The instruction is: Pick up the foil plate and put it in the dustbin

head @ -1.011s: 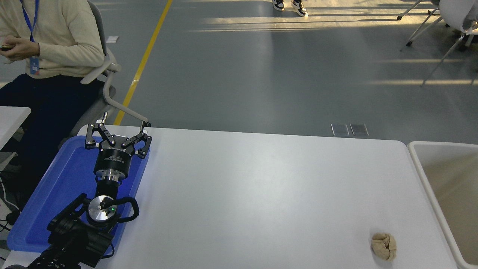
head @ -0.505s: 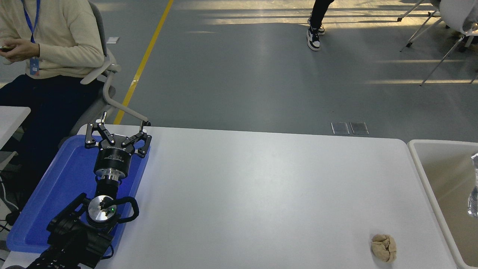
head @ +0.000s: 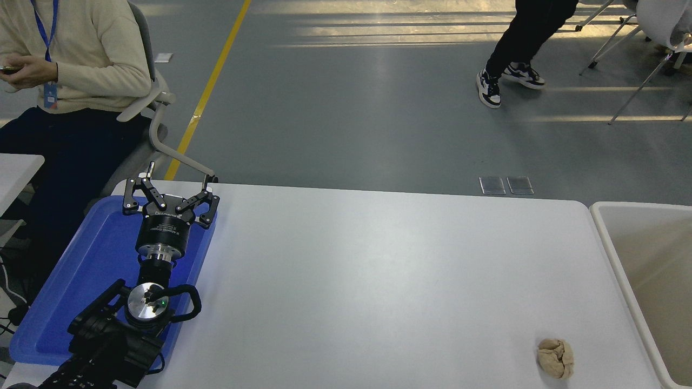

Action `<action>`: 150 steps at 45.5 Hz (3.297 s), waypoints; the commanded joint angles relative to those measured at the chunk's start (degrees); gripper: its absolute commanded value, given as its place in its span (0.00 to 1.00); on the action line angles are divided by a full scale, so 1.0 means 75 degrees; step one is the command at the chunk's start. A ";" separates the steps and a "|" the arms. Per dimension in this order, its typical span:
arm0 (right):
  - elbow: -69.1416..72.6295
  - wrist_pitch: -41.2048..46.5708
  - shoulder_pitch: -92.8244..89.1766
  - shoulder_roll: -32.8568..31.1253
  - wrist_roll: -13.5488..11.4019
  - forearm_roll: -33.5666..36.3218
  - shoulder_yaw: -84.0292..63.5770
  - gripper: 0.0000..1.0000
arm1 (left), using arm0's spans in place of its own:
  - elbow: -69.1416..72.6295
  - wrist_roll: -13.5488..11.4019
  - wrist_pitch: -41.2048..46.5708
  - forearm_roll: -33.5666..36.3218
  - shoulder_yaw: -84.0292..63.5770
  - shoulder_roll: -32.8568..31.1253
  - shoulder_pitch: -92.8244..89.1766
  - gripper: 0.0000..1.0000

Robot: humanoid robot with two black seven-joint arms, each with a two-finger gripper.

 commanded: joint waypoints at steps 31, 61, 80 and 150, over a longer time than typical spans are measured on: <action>0.0159 0.0174 0.1003 0.0986 -0.0052 0.1825 0.3851 0.98 | 0.0000 0.0001 -0.0007 0.0001 0.0000 0.0000 0.0000 1.00; 0.5184 0.0537 0.3183 -0.1216 -0.0111 0.0116 0.3640 0.98 | 0.0000 0.0001 -0.0007 0.0001 0.0000 0.0000 0.0000 1.00; 0.7869 0.0490 0.5502 -0.1979 -0.0240 -0.0788 0.0642 0.98 | 0.0000 0.0001 -0.0007 0.0001 0.0000 0.0000 0.0000 1.00; 1.2206 0.1791 1.2394 0.2299 -0.1318 0.1521 -0.3837 1.00 | 0.0000 0.0001 0.0005 0.0001 0.0000 0.0000 0.0000 1.00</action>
